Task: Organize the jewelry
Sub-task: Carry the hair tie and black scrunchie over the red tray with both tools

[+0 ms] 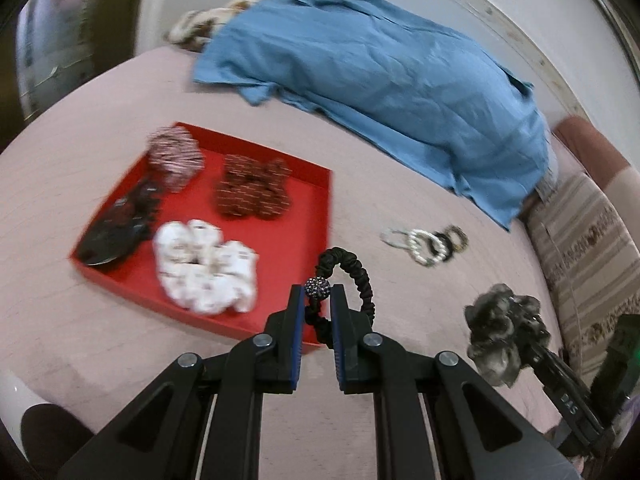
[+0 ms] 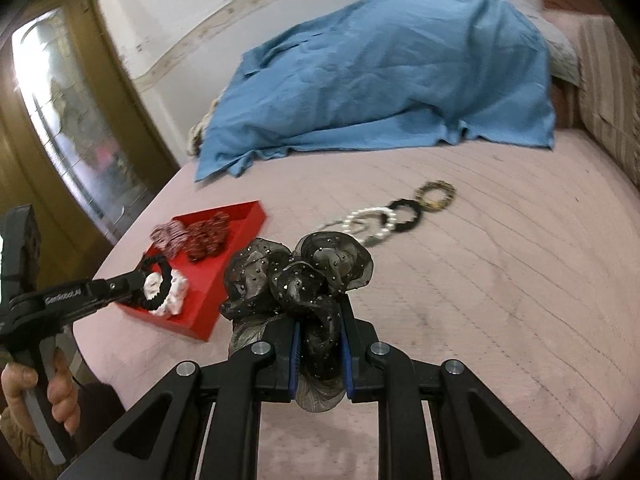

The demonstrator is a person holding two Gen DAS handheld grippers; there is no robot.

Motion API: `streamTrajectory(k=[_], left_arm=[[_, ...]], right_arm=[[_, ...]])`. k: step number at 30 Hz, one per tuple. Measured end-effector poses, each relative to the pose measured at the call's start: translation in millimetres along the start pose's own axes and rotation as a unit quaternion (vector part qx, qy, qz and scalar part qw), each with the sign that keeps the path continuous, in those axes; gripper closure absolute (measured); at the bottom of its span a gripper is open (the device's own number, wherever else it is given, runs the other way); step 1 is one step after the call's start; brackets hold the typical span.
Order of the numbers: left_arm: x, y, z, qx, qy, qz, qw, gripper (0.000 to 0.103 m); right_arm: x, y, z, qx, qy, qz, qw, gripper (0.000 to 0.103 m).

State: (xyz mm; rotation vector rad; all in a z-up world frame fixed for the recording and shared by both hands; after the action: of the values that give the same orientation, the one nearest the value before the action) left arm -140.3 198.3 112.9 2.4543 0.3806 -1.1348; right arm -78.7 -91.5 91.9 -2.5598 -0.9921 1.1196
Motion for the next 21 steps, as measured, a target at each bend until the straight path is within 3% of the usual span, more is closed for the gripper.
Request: streamTrajectory(k=[21], left_arm=[[-2.9,-101.1,-4.7,-0.086,0.017,-0.018,0.9959,0.091]], right_arm=[[54.6,-114.0,-7.2,-0.117,-0.060,-0.049,0.990,0.086]])
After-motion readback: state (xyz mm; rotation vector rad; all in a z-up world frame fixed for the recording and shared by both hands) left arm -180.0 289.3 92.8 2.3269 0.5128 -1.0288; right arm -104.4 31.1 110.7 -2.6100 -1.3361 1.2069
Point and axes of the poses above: each gripper's, at about its wrist camera, not at the fingertips, and x roughly the way its jaws point, y to its right, z to its underside, the point moved 2 cm from there along x, roughly the way its jaws point, and after that the axes turned 6 degrees about -z, right-handed, at the moved point
